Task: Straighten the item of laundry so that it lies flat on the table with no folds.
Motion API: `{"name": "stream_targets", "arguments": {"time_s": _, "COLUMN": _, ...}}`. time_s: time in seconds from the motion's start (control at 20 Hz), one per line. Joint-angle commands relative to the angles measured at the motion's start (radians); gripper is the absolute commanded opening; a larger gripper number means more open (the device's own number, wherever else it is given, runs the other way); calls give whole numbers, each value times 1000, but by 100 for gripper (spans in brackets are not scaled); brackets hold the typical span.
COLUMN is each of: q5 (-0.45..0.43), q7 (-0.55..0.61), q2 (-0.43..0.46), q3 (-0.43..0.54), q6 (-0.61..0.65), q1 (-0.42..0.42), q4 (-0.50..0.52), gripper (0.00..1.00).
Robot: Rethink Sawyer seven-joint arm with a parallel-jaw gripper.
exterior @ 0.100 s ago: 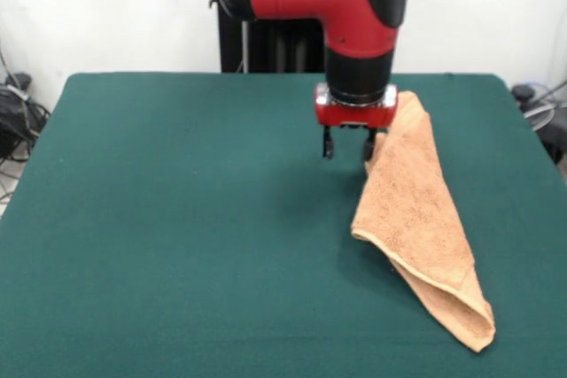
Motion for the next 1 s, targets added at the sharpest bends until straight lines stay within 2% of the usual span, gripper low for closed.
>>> {"name": "stream_targets", "arguments": {"time_s": 0.05, "q5": 26, "q7": 146, "q2": 97, "q3": 22, "q6": -80, "q1": -16, "q4": 9, "gripper": 100}}
{"name": "stream_targets", "arguments": {"time_s": 0.25, "q5": 3, "q7": 86, "q2": 181, "q3": 56, "q6": -98, "q1": -76, "q4": -47, "gripper": 100}}
{"name": "stream_targets", "arguments": {"time_s": 0.65, "q5": 16, "q7": 83, "q2": 163, "q3": 77, "q6": -54, "q1": -89, "q4": -46, "gripper": 100}}
{"name": "stream_targets", "arguments": {"time_s": 0.75, "q5": 26, "q7": 95, "q2": 136, "q3": 81, "q6": -42, "q1": -81, "q4": -28, "gripper": 100}}
{"name": "stream_targets", "arguments": {"time_s": 1.0, "q5": 74, "q7": 132, "q2": -18, "q3": 81, "q6": 51, "q1": -41, "q4": 33, "gripper": 100}}
